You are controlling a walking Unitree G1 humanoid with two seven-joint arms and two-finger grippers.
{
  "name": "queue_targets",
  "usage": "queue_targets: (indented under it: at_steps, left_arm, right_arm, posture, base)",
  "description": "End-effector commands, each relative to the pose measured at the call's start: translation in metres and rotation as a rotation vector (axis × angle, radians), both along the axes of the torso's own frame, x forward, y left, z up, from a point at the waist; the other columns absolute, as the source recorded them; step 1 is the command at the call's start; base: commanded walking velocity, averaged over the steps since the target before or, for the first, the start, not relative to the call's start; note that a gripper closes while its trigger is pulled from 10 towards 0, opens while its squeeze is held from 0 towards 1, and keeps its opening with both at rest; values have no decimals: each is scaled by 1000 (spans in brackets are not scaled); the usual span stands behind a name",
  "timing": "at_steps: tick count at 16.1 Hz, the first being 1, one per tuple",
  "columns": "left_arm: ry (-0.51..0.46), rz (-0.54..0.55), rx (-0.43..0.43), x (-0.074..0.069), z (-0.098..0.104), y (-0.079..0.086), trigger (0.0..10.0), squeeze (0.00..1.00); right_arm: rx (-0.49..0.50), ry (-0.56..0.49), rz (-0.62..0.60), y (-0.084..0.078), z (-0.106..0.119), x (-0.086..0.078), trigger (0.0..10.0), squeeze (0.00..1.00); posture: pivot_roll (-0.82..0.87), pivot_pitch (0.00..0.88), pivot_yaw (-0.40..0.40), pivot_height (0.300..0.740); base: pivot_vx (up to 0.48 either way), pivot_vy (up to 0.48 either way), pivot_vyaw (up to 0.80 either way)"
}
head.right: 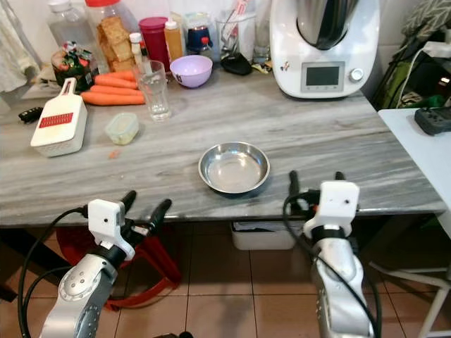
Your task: Setting the table
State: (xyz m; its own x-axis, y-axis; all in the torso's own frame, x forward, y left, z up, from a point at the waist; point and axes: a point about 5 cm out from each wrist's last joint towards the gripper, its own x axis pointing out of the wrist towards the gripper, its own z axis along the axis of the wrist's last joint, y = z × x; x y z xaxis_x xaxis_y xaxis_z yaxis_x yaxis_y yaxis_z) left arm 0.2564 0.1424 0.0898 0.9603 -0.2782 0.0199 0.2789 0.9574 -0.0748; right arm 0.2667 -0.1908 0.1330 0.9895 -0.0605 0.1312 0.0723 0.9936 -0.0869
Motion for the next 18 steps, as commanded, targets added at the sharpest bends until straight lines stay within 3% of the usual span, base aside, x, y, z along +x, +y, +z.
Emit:
queue_targets:
  at_steps: [1,3,4,5,8,14,18]
  left_arm:
    - [5,55,29,2,-1,7,10000,0]
    - [13,106,47,4,-3,10,10000,0]
    - [13,114,54,5,-3,10,10000,0]
    - [17,121,60,6,-3,10,10000,0]
    - [14,137,80,8,-3,8,10000,0]
    - [10,145,92,12,-2,7,10000,0]
    - [5,137,96,13,-2,5,10000,0]
  right_arm:
    - [2,0,11,5,5,-2,10000,804]
    - [15,12,2,5,8,3,10000,369]
    - [17,16,1,5,9,3,10000,369]
    - [24,15,-2,3,10,5,10000,39]
    - [22,11,6,3,16,7,10000,0]
    - [79,30,35,8,14,10,10000,0]
    - [59,43,60,16,14,16,10000,0]
  posture:
    - [-83,74,56,740]
    - [-83,74,56,740]
    - [-83,74,56,740]
    - [-82,74,53,740]
    - [-83,69,52,740]
    - [-82,65,53,740]
    - [-78,62,57,740]
  base:
    - [0,0,0]
    - [0,0,-516]
    - [0,0,-613]
    - [0,0,-606]
    - [0,0,0]
    - [-274,0,0]
    - [-279,0,0]
